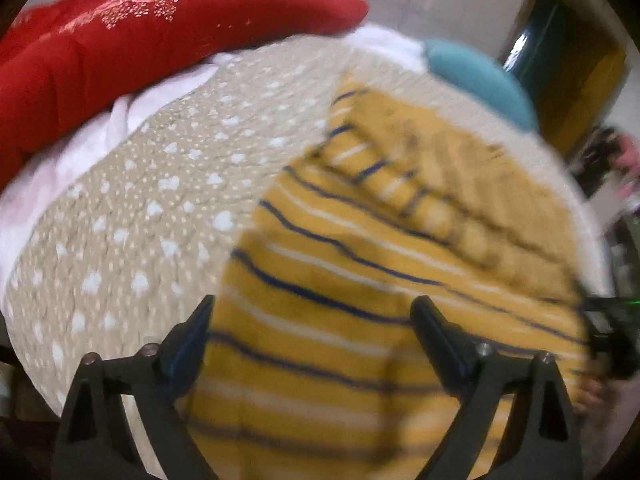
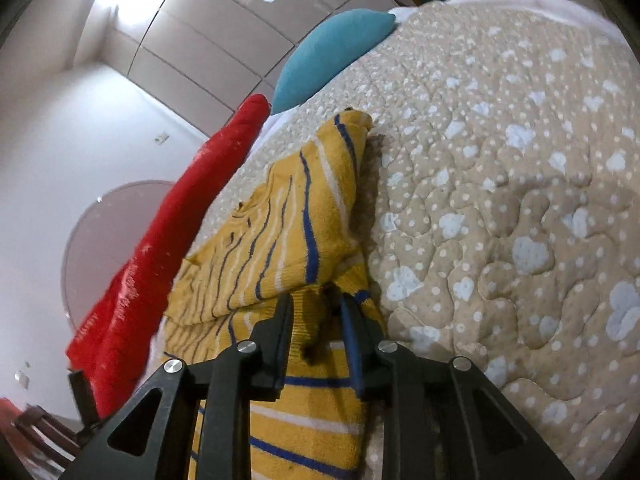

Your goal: Fold small clothes

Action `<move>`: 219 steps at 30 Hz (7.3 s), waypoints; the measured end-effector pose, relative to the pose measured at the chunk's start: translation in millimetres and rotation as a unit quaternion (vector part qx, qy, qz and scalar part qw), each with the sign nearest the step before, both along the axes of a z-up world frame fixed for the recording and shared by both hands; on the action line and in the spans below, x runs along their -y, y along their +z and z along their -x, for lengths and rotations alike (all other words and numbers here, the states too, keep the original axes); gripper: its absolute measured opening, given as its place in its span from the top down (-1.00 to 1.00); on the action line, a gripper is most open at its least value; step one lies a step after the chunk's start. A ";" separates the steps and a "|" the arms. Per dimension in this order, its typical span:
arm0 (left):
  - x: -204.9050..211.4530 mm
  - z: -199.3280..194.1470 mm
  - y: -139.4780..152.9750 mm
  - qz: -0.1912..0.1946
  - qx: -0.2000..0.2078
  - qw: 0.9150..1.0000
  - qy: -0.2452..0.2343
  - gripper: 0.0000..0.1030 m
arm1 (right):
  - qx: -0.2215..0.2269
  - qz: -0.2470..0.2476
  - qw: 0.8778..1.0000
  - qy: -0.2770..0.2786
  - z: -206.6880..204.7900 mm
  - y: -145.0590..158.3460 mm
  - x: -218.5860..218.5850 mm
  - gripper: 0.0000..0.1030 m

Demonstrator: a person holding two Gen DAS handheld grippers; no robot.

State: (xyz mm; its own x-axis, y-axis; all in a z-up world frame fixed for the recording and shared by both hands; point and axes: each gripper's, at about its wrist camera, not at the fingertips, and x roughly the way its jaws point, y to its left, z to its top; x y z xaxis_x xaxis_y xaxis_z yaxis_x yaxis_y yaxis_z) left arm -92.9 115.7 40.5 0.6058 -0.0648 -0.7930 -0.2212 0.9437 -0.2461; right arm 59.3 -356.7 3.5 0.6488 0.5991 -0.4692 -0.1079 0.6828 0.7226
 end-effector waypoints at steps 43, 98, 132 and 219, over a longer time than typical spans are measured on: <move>-26.7 98.2 -42.3 0.157 0.023 0.984 -0.085 -0.06 | -0.098 -0.065 0.984 0.135 220.3 -47.3 -61.7 0.36; -41.7 -161.9 22.1 0.228 0.015 0.973 -0.043 0.68 | -0.036 -0.039 0.997 0.056 -18.0 75.4 -42.8 0.75; 17.5 -214.3 2.2 -0.073 -0.034 0.988 -0.134 0.90 | -0.062 0.031 0.997 -0.013 -41.4 70.1 -7.8 -0.43; -98.1 99.5 11.9 -0.007 0.045 0.998 0.048 -0.65 | 0.034 0.222 0.953 0.201 55.2 56.4 -260.8 0.47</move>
